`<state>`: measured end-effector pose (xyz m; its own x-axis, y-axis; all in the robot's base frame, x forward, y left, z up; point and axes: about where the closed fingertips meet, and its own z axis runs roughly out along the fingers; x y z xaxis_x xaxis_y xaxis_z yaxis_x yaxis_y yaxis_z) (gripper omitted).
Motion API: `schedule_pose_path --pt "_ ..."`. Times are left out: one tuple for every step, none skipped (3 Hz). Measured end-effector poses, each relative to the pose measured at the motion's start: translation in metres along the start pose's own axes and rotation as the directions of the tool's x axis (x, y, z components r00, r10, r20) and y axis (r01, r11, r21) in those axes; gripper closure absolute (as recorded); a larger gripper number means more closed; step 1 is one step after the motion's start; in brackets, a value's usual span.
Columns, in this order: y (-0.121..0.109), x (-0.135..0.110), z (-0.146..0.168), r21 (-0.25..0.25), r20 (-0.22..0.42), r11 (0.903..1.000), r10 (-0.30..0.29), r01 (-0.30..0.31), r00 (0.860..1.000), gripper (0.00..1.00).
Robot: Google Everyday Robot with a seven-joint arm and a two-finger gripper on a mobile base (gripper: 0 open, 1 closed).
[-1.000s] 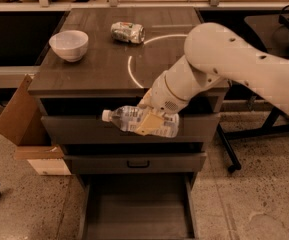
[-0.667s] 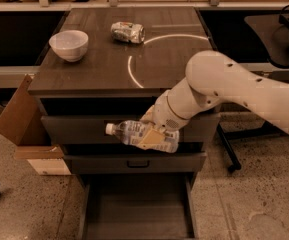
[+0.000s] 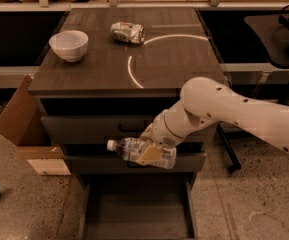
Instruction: Place blue plastic bottle into bottom drawer
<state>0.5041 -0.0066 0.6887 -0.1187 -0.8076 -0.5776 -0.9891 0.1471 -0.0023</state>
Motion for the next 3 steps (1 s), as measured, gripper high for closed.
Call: schedule_pose_path --pt "0.008 0.015 0.029 0.002 0.011 0.9991 -0.041 0.041 0.999 1.0" --pt "0.014 0.029 0.064 -0.015 0.037 0.997 -0.076 0.076 0.996 1.0" --pt "0.018 0.043 0.097 -0.045 0.098 0.9949 -0.085 0.09 0.992 1.0"
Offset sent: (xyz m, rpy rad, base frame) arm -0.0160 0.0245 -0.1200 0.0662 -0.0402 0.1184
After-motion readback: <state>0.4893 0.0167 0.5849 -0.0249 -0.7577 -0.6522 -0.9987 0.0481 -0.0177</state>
